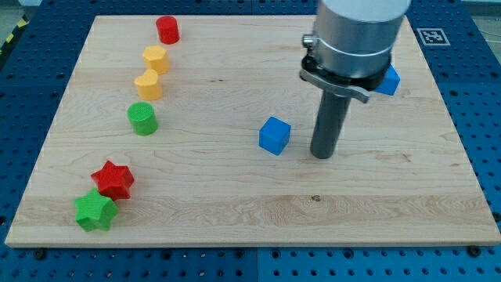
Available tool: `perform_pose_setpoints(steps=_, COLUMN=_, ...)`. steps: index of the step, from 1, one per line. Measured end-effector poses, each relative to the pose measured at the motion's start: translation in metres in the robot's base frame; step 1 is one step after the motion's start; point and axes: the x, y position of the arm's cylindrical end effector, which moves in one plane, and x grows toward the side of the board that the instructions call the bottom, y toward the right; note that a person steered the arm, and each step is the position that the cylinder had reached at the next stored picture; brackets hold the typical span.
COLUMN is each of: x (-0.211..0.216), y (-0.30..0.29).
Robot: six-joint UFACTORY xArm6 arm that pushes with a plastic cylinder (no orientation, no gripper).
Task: Put the blue cube horizontal to the green circle
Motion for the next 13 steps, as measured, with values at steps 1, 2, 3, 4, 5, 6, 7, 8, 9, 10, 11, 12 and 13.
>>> perform_pose_setpoints(steps=1, x=0.0, y=0.001)
perform_pose_setpoints(steps=2, x=-0.01, y=-0.015)
perform_pose_setpoints(steps=3, x=-0.035, y=-0.041)
perform_pose_setpoints(steps=4, x=-0.06, y=-0.062)
perform_pose_setpoints(steps=5, x=-0.065, y=-0.082)
perform_pose_setpoints(steps=6, x=-0.065, y=-0.098)
perform_pose_setpoints(steps=7, x=-0.065, y=-0.103)
perform_pose_setpoints(steps=8, x=-0.065, y=-0.103)
perform_pose_setpoints(steps=9, x=-0.065, y=-0.095)
perform_pose_setpoints(steps=10, x=-0.065, y=-0.059)
perform_pose_setpoints(steps=11, x=-0.062, y=-0.038)
perform_pose_setpoints(steps=12, x=-0.055, y=-0.036)
perform_pose_setpoints(steps=13, x=-0.054, y=-0.039)
